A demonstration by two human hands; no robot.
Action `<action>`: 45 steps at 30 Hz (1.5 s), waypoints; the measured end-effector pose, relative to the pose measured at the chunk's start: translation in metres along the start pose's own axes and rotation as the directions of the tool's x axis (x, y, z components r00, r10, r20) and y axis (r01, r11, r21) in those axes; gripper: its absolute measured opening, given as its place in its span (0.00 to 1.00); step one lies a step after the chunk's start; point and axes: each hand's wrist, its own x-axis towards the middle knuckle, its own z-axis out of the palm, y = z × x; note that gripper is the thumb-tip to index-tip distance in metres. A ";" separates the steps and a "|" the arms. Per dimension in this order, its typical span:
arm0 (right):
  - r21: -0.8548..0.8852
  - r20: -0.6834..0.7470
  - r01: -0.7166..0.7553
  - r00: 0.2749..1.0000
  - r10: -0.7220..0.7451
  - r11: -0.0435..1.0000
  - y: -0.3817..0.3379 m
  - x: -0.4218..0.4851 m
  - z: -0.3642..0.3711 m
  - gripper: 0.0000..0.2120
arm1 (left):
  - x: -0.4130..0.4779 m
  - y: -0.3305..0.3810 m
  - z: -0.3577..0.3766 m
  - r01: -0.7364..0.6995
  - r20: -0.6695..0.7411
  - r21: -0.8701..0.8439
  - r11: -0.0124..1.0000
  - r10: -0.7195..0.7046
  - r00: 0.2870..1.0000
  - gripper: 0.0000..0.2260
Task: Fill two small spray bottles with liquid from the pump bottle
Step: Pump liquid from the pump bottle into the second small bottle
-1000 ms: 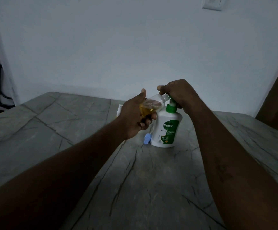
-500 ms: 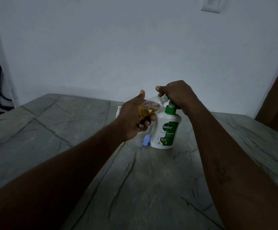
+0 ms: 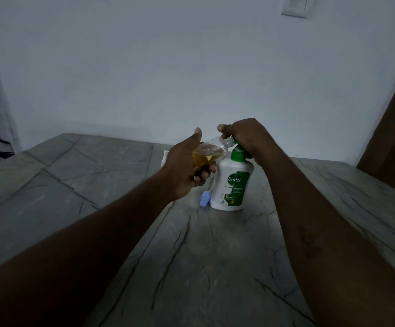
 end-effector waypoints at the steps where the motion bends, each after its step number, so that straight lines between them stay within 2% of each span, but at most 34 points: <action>1: -0.018 -0.014 0.016 1.000 -0.017 1.000 -0.001 0.000 0.000 0.15 | 0.001 0.000 0.000 -0.006 -0.003 -0.002 1.000 0.006 1.000 0.31; 6: -0.077 -0.056 0.084 0.995 -0.088 0.994 -0.005 0.001 -0.003 0.16 | 0.001 0.002 -0.001 -0.021 0.017 -0.008 1.000 0.021 1.000 0.30; 16: 0.016 0.015 -0.051 0.999 0.050 0.999 0.001 0.002 0.001 0.16 | 0.000 0.002 -0.001 0.005 -0.001 -0.004 1.000 -0.005 1.000 0.30; 21: -0.031 -0.015 -0.018 1.000 0.018 0.999 0.001 0.004 0.000 0.18 | 0.001 0.001 -0.002 -0.003 -0.002 -0.003 1.000 0.003 1.000 0.31; 27: -0.095 -0.048 0.061 0.997 -0.066 0.994 -0.004 0.004 -0.002 0.16 | 0.002 0.002 -0.002 -0.008 0.014 -0.004 1.000 0.008 1.000 0.31; 31: 0.010 -0.004 -0.009 1.000 0.009 1.000 -0.002 0.003 -0.002 0.13 | 0.002 0.002 0.000 -0.020 0.015 -0.011 1.000 0.021 1.000 0.31; 36: 0.034 0.023 -0.060 0.998 0.060 0.998 -0.001 0.000 0.001 0.11 | 0.002 0.001 -0.001 -0.007 -0.004 -0.008 1.000 0.007 1.000 0.30; 40: 0.024 0.015 -0.052 0.999 0.052 0.998 -0.001 0.000 0.001 0.09 | 0.000 0.000 0.001 -0.011 -0.002 0.004 1.000 0.011 1.000 0.30; 45: -0.031 -0.033 0.028 0.999 -0.029 0.999 -0.004 0.001 -0.002 0.15 | 0.001 0.000 0.000 -0.013 0.010 -0.017 1.000 0.013 1.000 0.28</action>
